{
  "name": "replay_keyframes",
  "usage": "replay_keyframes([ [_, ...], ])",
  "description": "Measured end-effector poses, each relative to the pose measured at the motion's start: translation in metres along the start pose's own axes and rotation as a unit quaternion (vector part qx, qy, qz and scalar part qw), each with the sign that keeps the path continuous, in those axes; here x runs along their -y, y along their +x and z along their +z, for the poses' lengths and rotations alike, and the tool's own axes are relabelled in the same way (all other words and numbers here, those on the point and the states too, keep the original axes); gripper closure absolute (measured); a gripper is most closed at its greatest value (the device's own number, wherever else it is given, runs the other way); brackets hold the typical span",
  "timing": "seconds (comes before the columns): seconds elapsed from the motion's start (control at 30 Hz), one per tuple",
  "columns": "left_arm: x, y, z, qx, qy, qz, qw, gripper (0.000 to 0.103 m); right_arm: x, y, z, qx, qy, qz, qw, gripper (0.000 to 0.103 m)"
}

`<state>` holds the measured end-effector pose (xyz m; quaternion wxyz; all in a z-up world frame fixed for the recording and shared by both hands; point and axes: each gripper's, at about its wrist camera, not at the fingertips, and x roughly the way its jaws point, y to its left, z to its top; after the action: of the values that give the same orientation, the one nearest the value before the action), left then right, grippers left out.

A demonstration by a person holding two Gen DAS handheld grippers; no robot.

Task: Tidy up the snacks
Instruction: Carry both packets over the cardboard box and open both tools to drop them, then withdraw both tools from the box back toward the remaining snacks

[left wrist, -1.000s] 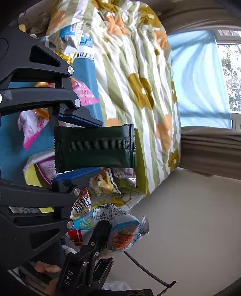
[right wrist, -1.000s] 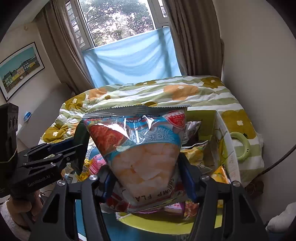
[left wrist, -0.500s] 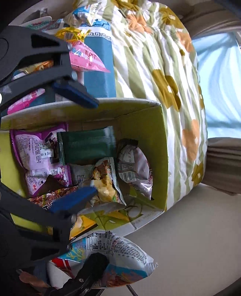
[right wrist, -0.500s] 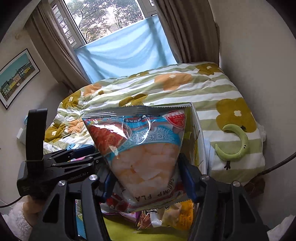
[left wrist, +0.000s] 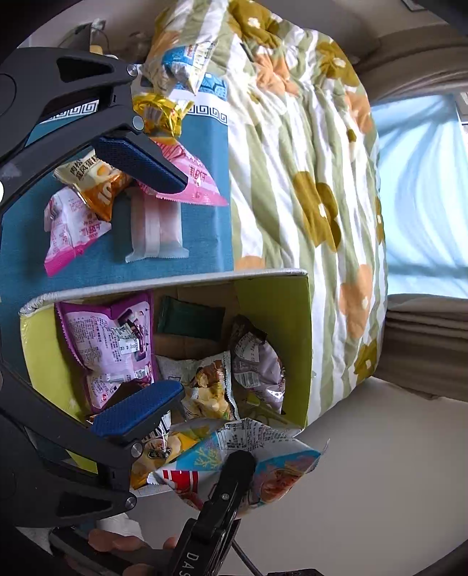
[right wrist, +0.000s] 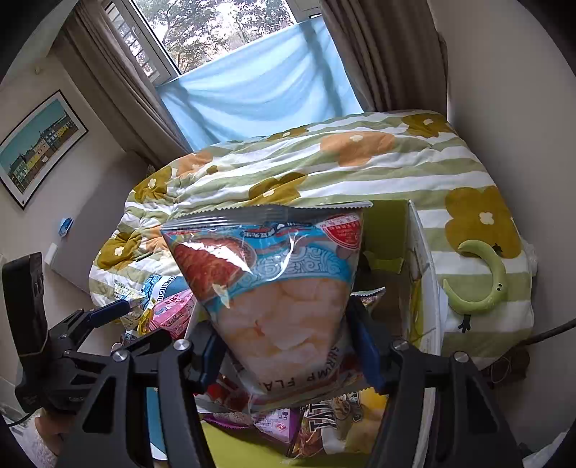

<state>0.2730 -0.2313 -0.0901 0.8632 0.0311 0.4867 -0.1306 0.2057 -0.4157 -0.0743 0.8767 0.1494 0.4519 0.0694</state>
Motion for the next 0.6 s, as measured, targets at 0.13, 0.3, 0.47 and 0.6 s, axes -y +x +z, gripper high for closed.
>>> replay_keyframes([
  [0.13, -0.009, -0.001, -0.001, -0.004, 0.005, 0.008, 0.9999, 0.0, -0.013, 0.022, 0.006, -0.019, -0.006, 0.006, 1.0, 0.044],
  [0.3, -0.017, 0.005, -0.004, -0.018, 0.012, 0.006, 0.9997, 0.0, -0.022, 0.049, 0.006, -0.034, 0.003, 0.01, 0.999, 0.029],
  [0.47, -0.023, 0.011, -0.011, -0.028, 0.02, -0.007, 0.9994, 0.0, -0.023, 0.044, -0.006, -0.012, 0.017, 0.006, 1.0, 0.002],
  [0.6, -0.026, 0.008, -0.013, -0.026, 0.032, -0.022, 0.9989, 0.0, -0.021, 0.036, -0.02, -0.009, 0.026, -0.017, 0.999, 0.001],
])
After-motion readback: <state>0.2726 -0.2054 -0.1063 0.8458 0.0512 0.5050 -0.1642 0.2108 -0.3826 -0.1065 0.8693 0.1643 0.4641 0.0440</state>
